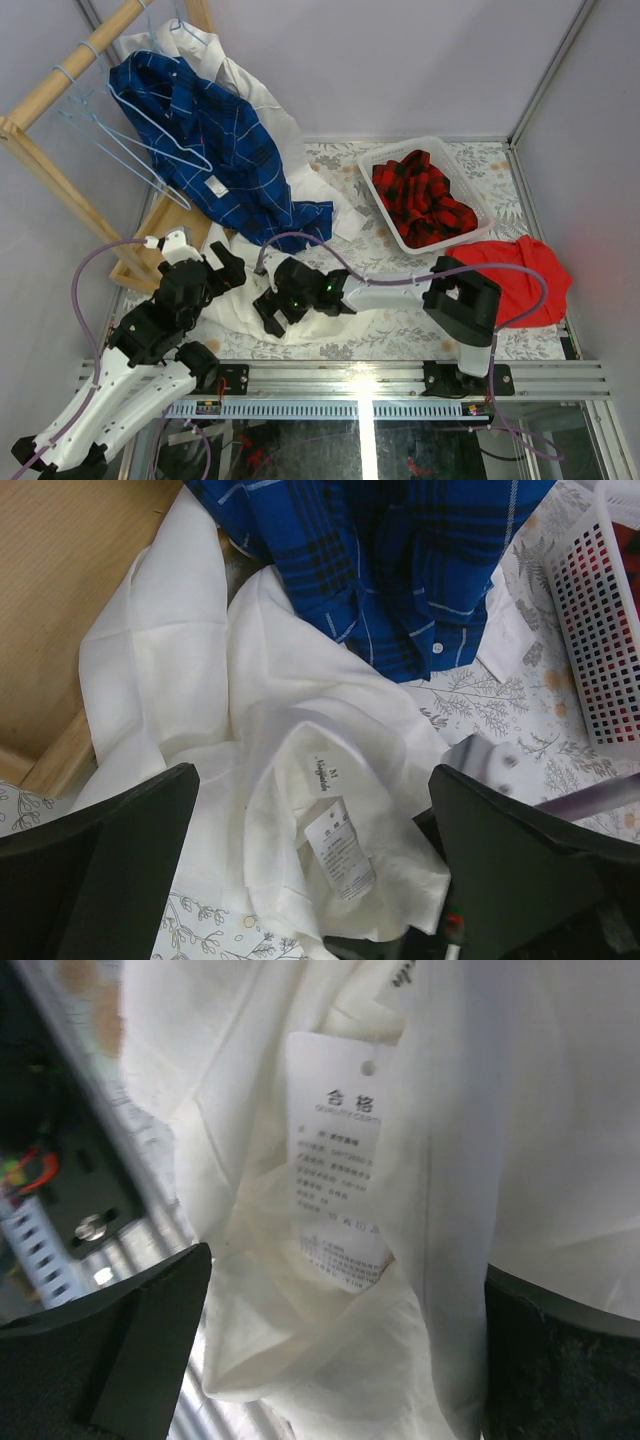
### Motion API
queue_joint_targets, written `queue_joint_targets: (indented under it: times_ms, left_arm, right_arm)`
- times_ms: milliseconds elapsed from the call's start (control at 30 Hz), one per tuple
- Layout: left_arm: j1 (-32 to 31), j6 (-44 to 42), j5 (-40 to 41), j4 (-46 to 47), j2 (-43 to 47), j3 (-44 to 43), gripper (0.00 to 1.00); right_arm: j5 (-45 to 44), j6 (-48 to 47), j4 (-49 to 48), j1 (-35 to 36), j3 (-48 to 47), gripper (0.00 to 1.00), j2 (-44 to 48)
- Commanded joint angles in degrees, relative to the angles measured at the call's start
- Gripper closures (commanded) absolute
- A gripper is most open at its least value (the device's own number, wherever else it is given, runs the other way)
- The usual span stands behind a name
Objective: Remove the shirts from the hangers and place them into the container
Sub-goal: Pick up the shirt from the center of the board.
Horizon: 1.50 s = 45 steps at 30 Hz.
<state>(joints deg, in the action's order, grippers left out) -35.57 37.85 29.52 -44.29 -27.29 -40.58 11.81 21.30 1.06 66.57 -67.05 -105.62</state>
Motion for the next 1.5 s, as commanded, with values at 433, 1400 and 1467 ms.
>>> queue_joint_targets:
  times_ms: [433,1400,1467]
  left_arm:
    - [0.2,1.7,2.6,0.1,2.2,-1.5,0.0]
    - [0.3,1.7,2.4,0.1,1.8,-1.5,0.0]
    - [0.3,1.7,2.2,0.1,1.7,-1.6,0.0]
  right_arm:
    - [-29.9,-1.0,-21.4,5.3,23.7,0.77,8.8]
    - [-36.3,8.5,14.2,2.5,23.8,0.72,51.5]
    - [-31.4,10.2,15.5,-1.1,21.4,0.71,44.4]
